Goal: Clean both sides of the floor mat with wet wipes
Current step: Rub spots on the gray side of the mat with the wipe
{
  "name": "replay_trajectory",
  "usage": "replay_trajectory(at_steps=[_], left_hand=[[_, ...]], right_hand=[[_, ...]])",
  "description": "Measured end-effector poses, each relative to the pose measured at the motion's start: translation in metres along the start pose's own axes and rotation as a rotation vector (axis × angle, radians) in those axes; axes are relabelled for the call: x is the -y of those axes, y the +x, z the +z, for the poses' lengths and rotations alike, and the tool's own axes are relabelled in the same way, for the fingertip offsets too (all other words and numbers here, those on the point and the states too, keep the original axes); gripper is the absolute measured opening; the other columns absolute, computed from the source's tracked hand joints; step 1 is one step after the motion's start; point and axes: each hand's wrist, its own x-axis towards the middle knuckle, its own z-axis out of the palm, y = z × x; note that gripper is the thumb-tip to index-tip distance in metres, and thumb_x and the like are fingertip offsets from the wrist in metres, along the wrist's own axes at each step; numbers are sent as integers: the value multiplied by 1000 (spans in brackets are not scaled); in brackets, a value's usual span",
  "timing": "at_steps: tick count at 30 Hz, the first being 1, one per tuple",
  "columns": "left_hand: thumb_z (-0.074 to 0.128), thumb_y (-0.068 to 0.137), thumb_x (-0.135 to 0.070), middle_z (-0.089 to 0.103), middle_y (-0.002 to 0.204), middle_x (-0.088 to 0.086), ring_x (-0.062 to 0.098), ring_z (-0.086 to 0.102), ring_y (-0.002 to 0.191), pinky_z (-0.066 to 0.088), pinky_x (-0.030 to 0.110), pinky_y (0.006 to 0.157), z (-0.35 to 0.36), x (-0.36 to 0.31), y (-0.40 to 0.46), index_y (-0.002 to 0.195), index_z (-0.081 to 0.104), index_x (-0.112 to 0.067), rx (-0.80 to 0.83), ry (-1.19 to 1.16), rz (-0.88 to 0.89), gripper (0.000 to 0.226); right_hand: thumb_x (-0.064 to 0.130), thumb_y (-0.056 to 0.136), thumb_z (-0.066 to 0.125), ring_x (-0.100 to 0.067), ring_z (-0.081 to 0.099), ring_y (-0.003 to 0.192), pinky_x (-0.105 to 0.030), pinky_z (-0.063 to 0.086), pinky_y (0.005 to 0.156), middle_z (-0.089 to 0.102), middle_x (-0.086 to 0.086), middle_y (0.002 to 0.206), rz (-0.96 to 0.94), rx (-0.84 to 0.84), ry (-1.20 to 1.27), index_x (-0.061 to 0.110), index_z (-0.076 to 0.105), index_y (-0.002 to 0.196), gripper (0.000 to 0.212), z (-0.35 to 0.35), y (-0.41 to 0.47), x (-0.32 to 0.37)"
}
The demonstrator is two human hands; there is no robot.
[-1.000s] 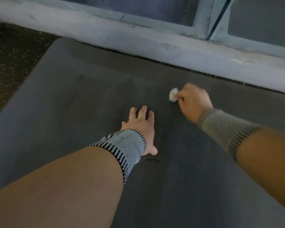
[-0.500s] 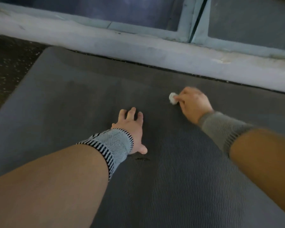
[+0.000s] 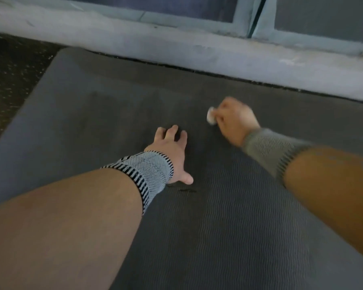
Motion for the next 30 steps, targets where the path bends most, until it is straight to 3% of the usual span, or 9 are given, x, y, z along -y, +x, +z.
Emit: replay_trajectory(at_steps=[3,7,9,13,14,19,25,28,30], left_hand=[[75,67,-64,-15,159,-7,30,-11,147,28,54,113,2,3,3,154,-8,-26,-32,16,2,126],[74,67,-65,-13,161,-7,29,-10,147,27,52,115,6,8,4,154,-2,-27,-63,-4,33,122],[72,70,-63,-11,161,-9,25,-5,148,24,49,117,4,15,1,155,1,-27,-74,-6,68,116],[71,77,-57,-11,161,-9,26,9,148,24,47,117,-5,44,-4,155,10,-26,-180,-31,-7,103],[71,77,-58,-12,161,-6,28,7,148,24,48,117,-6,52,-5,155,8,-27,-183,-46,-71,105],[66,77,-65,-9,162,4,31,2,148,15,43,119,0,63,-3,155,-2,-26,-85,-39,-155,110],[61,79,-67,-13,162,3,34,0,147,15,42,118,-5,64,0,154,-7,-26,-43,0,-146,109],[64,80,-64,-15,161,2,33,-3,147,17,43,118,-2,63,1,154,-7,-27,-32,-60,-144,109],[65,79,-64,-17,161,1,33,-5,147,17,44,118,-2,65,2,154,-6,-28,-51,-69,-150,110]], right_hand=[[13,94,49,-27,55,106,-24,40,82,51,-6,110,243,-72,-30,15,66,109,23,3,38,8],[18,97,44,-25,56,93,-35,48,81,54,-8,107,-213,97,-20,17,66,111,26,8,-16,56],[20,97,45,-27,56,98,-34,45,83,55,-9,111,-275,158,-45,18,65,115,27,-2,-7,44],[16,96,48,-33,54,110,-31,42,89,52,-12,121,99,88,-111,19,66,115,27,-9,44,17],[15,95,48,-33,55,108,-31,42,87,52,-11,118,108,56,-97,22,67,111,26,-4,39,27],[12,93,49,-27,53,94,-28,38,73,54,-8,107,-271,207,62,18,65,109,23,21,-14,69],[4,90,48,-35,56,106,-34,46,85,52,-15,120,231,33,-88,13,67,111,30,1,93,36],[9,89,51,-32,57,92,-34,45,78,54,-11,103,-118,86,-36,16,69,95,21,10,50,67],[12,91,52,-31,57,90,-37,46,78,56,-13,101,-307,167,9,13,70,101,20,8,35,64]])
